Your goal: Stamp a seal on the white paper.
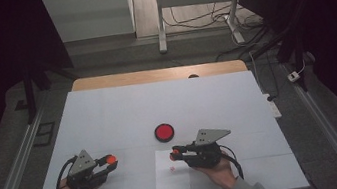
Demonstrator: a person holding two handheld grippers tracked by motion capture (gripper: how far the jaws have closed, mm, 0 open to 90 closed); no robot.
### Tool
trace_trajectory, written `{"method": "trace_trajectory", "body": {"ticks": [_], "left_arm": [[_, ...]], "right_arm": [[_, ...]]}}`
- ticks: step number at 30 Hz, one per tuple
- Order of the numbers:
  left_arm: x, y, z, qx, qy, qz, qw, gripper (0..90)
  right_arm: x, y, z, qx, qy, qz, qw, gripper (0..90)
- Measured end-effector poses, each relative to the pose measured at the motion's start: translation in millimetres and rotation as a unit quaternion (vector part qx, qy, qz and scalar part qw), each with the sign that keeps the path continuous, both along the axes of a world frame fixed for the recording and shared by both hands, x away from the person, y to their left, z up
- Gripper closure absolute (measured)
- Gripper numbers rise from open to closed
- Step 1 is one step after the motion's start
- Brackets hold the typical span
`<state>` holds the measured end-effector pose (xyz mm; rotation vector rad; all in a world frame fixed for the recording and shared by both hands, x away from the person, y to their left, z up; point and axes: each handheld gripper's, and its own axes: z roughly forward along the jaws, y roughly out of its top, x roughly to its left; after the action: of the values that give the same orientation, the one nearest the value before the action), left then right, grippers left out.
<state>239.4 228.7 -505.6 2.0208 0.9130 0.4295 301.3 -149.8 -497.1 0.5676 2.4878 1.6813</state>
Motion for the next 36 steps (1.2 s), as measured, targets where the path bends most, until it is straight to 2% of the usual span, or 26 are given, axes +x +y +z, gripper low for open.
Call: {"method": "trace_trajectory", "body": {"ticks": [8, 20, 36], "left_arm": [[0.8, -1.5, -1.0, 0.003, 0.002, -0.003, 1.0, 65.1], [2.3, -1.9, -1.0, 0.005, 0.002, -0.002, 1.0, 65.1], [4.1, -3.8, -1.7, 0.006, 0.003, -0.005, 1.0, 65.1]], "right_arm": [[1.7, -3.3, 7.6, 0.009, -0.002, -0.013, 0.9999, 73.3], [8.4, -19.5, 25.5, 0.044, -0.012, -0.039, 0.9982, 73.3], [9.4, -24.9, 31.8, 0.054, -0.016, -0.044, 0.9975, 73.3]]}}
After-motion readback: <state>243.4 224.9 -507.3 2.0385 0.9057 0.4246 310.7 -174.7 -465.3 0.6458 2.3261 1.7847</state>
